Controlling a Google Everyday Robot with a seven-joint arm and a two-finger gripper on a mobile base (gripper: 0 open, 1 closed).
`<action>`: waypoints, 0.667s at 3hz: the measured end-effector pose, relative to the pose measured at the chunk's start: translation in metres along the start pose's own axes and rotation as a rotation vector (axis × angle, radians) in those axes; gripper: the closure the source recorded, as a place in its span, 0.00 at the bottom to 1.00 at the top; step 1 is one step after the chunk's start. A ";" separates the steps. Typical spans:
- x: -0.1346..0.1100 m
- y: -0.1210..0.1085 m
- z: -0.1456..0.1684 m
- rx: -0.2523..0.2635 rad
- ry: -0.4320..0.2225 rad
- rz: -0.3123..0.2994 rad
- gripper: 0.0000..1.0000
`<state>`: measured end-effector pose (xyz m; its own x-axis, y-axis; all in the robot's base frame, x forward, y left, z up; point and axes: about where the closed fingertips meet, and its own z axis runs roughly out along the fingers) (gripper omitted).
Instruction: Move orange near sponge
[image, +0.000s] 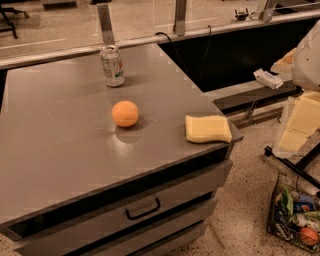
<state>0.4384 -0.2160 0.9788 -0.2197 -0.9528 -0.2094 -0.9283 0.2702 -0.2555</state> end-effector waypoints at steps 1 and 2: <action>0.000 0.000 0.000 0.000 0.000 0.000 0.00; -0.011 -0.005 0.008 -0.019 -0.059 -0.019 0.00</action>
Offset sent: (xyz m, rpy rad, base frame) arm 0.0238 0.0242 -0.0130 0.1357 0.0196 0.0961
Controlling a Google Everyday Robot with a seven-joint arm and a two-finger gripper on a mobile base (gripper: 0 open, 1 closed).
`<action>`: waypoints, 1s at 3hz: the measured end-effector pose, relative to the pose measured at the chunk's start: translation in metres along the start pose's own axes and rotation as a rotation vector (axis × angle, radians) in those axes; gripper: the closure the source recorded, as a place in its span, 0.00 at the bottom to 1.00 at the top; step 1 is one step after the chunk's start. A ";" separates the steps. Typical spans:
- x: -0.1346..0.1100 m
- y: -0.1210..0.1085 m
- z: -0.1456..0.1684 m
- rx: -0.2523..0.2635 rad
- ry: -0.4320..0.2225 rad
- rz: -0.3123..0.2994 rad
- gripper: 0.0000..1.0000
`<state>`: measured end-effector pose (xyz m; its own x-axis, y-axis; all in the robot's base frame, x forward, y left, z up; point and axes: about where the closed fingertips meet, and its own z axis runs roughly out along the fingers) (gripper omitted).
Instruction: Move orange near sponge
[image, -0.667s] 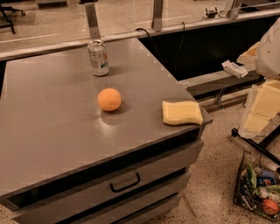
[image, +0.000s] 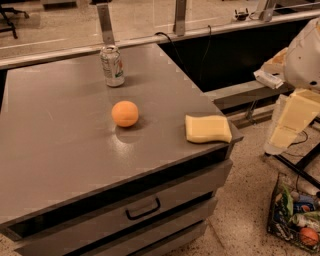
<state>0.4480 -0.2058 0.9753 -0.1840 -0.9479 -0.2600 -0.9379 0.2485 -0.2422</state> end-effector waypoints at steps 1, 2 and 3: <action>-0.043 -0.030 0.022 -0.017 -0.099 -0.055 0.00; -0.094 -0.063 0.046 -0.026 -0.171 -0.118 0.00; -0.137 -0.087 0.065 -0.016 -0.212 -0.166 0.00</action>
Offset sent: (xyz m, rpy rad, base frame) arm 0.1511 0.1435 -0.0038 0.1901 -0.0646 0.2630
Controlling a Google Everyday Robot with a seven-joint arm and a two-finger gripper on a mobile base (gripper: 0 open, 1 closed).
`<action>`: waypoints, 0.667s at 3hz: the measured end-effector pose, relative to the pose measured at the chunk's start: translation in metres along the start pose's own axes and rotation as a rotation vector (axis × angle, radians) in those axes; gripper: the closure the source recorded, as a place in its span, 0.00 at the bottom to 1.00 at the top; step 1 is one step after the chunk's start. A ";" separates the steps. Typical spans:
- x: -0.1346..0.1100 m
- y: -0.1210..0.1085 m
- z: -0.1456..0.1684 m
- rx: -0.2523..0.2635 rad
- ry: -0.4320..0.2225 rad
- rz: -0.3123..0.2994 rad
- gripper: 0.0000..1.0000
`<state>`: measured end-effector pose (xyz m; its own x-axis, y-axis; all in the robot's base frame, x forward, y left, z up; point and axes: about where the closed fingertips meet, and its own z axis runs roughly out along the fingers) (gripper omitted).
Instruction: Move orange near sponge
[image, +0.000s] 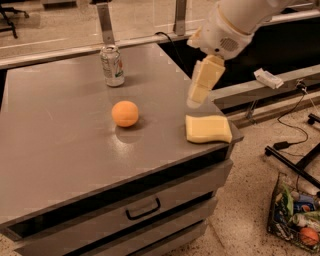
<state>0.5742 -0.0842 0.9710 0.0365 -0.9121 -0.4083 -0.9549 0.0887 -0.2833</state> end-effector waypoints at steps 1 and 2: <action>-0.030 -0.018 0.025 0.004 -0.020 -0.041 0.00; -0.053 -0.019 0.048 -0.011 -0.035 -0.073 0.00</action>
Offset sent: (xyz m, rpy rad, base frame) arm 0.0384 0.1013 -0.0284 0.0160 -0.0180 0.1219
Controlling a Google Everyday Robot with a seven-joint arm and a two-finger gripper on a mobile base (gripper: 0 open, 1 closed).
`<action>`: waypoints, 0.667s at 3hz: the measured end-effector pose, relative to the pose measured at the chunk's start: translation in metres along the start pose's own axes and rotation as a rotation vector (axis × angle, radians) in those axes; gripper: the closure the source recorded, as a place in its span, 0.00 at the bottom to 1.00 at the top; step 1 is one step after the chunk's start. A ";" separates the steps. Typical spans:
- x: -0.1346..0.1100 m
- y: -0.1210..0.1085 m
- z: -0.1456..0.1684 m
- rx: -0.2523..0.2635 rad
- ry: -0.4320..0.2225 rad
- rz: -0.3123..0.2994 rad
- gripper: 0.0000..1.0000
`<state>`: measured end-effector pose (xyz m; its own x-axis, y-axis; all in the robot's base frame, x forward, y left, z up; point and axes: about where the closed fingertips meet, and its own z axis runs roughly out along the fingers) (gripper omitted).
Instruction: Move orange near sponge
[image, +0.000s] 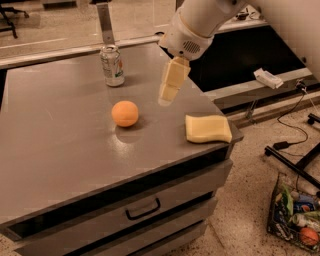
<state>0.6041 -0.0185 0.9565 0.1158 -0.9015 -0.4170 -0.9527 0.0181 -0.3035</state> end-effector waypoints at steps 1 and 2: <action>-0.022 0.009 0.022 -0.025 -0.016 -0.039 0.00; -0.037 0.023 0.044 -0.053 -0.019 -0.067 0.00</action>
Offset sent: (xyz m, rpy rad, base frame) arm -0.0256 0.0814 -0.0534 -0.0187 0.0403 0.1292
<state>0.5901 0.0347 0.9273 0.1848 -0.8914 -0.4139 -0.9561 -0.0657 -0.2855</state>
